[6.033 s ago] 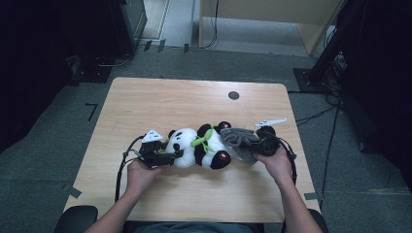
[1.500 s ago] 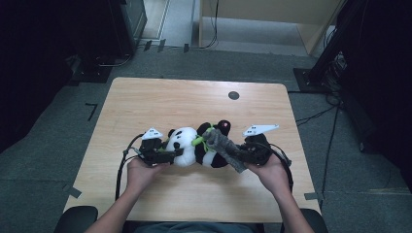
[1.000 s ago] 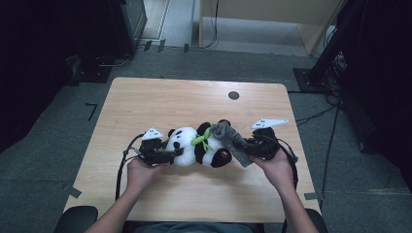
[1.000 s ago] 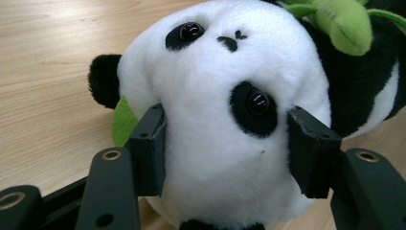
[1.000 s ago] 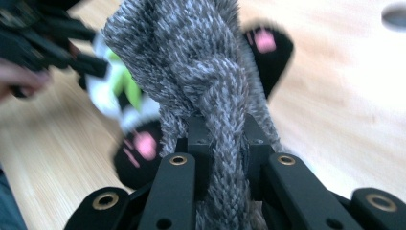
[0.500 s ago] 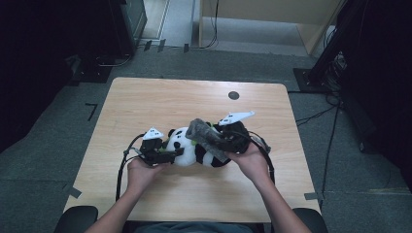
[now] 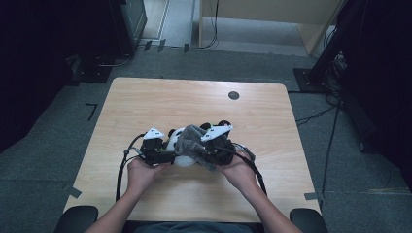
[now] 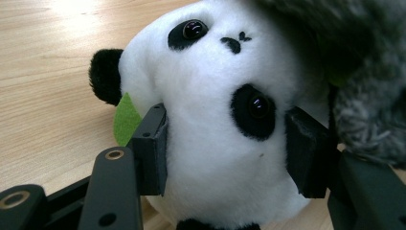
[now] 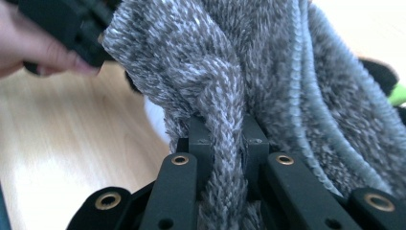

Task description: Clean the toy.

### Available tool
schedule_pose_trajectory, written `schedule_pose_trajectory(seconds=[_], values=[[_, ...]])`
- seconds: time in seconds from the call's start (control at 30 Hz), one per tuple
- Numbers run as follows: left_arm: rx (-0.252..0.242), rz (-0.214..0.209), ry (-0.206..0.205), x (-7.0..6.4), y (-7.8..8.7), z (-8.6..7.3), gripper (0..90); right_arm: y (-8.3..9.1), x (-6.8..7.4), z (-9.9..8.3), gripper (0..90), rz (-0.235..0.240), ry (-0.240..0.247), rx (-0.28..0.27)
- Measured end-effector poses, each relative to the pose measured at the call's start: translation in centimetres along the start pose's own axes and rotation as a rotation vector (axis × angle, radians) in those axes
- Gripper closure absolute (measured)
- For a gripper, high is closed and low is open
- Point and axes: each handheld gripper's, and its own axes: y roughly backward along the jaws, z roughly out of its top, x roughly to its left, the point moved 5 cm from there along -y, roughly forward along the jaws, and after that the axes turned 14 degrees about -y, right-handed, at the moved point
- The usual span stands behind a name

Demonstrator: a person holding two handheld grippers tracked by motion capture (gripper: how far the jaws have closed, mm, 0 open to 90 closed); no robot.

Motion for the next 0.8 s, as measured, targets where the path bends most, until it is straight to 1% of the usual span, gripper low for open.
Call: schedule_pose_trajectory(seconds=[0.07,0.1,0.17,0.2,0.3,0.33,0.47,0.57,0.77,0.8], values=[[-0.002,-0.001,0.007,0.0,0.0,0.0,42.4,0.0,0.1,-0.6,81.4,0.005,0.005,0.014],[-0.002,-0.001,0.007,0.0,0.0,0.0,42.4,0.0,0.1,-0.6,81.4,0.005,0.005,0.014],[-0.002,-0.005,0.009,0.1,0.0,0.0,42.4,-0.1,0.2,-1.1,81.5,0.002,0.015,0.031],[-0.001,-0.006,0.008,0.1,0.0,0.0,42.4,-0.1,0.2,-1.7,81.5,-0.009,0.029,0.049],[-0.003,-0.006,0.007,0.1,0.0,0.0,42.4,-0.2,0.2,-2.3,81.5,-0.007,0.03,0.061],[-0.003,-0.006,0.006,0.1,0.0,0.0,42.4,-0.2,0.1,-2.9,81.5,-0.008,0.036,0.074],[0.0,-0.004,0.003,0.1,0.0,0.0,42.4,-0.1,0.0,-3.5,81.5,-0.001,0.04,0.076],[0.001,-0.005,0.008,0.0,0.0,0.0,42.5,-0.2,0.0,-3.7,81.6,-0.004,0.04,0.078],[0.002,-0.009,0.015,0.1,0.0,0.0,42.6,-0.1,0.1,-4.5,81.6,-0.005,0.049,0.098],[0.001,-0.01,0.016,0.1,0.0,0.1,42.6,0.0,0.1,-4.9,81.6,-0.004,0.049,0.11]])
